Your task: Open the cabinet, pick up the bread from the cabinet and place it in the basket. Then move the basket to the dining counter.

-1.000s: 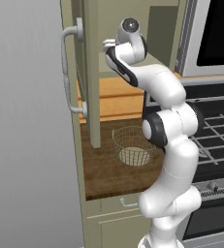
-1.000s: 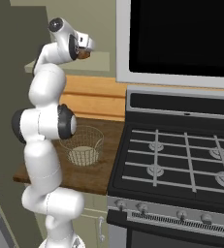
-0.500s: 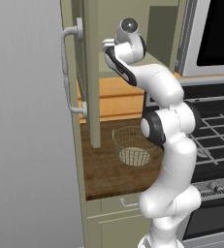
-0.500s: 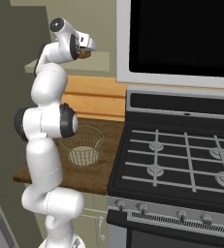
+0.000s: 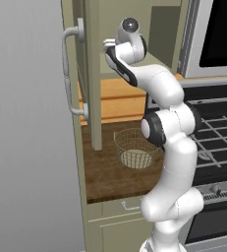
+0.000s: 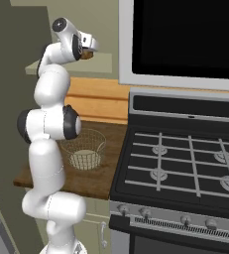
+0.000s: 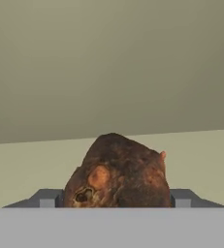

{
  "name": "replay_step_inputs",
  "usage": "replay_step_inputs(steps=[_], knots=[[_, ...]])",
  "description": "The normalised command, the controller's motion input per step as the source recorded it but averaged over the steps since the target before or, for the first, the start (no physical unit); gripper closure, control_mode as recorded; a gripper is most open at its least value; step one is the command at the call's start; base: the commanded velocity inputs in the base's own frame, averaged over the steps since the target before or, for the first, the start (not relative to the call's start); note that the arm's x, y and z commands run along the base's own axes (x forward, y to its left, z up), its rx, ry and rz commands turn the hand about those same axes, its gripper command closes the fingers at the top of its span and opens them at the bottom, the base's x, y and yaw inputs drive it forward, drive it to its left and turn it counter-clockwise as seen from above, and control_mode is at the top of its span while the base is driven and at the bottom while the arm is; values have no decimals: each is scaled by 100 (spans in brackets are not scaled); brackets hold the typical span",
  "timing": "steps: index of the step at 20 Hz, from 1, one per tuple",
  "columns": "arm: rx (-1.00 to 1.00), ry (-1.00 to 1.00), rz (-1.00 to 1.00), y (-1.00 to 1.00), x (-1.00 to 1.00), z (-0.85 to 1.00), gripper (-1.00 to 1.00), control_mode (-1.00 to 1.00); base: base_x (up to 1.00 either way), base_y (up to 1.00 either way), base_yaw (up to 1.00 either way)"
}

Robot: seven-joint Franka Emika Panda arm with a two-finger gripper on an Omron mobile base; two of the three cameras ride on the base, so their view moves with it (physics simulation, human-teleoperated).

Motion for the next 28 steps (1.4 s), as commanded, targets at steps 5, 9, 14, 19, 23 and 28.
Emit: replay_step_inputs(steps=[5,9,14,19,23,28], knots=[[0,0,0,0,0,-5,100,-100,0,0,0],[-4,0,0,0,0,-47,100,-100,0,0,0],[-3,-22,8,0,-30,-33,100,-100,0,0,0],[0,-2,0,0,-4,-2,100,-100,0,0,0],[8,0,0,-9,-42,15,100,-100,0,0,0],[14,-1,0,-3,-95,32,100,-100,0,0,0]])
